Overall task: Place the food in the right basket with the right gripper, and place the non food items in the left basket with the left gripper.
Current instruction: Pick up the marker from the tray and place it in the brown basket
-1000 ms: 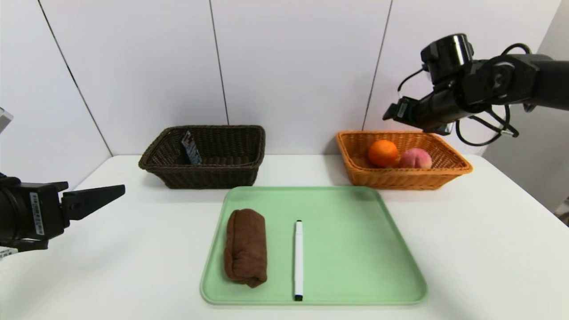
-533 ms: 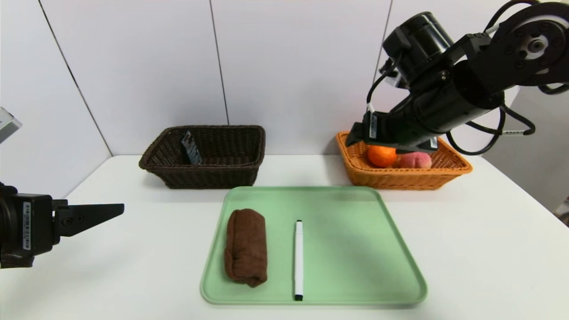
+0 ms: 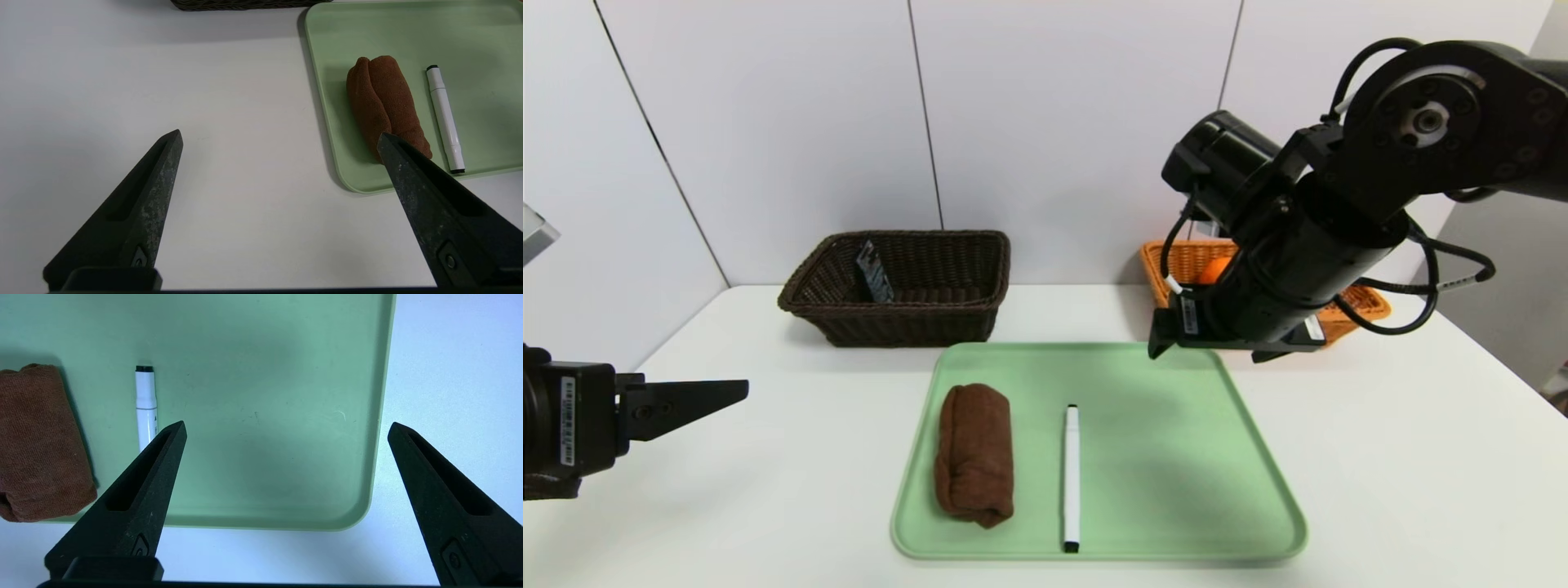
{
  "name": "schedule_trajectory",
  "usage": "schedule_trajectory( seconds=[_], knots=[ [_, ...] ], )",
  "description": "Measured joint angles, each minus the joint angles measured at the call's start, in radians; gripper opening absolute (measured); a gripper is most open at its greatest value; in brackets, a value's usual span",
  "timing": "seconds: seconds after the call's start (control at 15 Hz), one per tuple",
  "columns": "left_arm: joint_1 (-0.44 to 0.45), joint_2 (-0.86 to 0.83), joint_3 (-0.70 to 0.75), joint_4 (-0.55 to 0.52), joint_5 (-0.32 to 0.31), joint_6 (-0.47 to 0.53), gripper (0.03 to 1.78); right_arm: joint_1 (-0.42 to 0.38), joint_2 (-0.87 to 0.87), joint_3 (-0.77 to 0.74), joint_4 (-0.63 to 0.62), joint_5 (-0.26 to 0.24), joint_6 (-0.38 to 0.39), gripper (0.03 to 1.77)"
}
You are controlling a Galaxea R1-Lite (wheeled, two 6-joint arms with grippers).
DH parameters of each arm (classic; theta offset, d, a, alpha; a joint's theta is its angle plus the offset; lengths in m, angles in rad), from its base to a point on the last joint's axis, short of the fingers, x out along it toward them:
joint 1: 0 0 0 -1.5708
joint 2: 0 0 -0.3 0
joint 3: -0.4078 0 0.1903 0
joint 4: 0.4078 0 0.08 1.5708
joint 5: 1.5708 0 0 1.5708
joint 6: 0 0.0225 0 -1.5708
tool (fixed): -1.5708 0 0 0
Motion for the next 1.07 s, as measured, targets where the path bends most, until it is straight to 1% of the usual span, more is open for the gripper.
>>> schedule_trajectory(
  seconds=[0.2,0.47,0.6,0.8,1.07],
  knots=[
    [-0.009,0.0,0.001,0.001,0.0,-0.005,1.69,0.04,0.029,0.0,0.0,0.002,0.037,1.69],
    [-0.017,0.0,0.009,0.001,0.0,-0.011,1.69,0.114,0.089,0.0,0.004,0.007,0.057,1.69],
    [-0.018,0.0,0.011,0.001,-0.001,-0.01,1.69,0.142,0.128,-0.001,0.001,0.03,0.078,1.69],
    [-0.018,0.0,0.021,-0.001,-0.001,-0.01,1.69,0.169,0.176,-0.003,-0.001,0.087,0.091,1.69],
    [-0.019,0.003,0.027,-0.002,-0.003,-0.01,1.69,0.179,0.215,-0.006,-0.007,0.117,0.098,1.69]
  ],
)
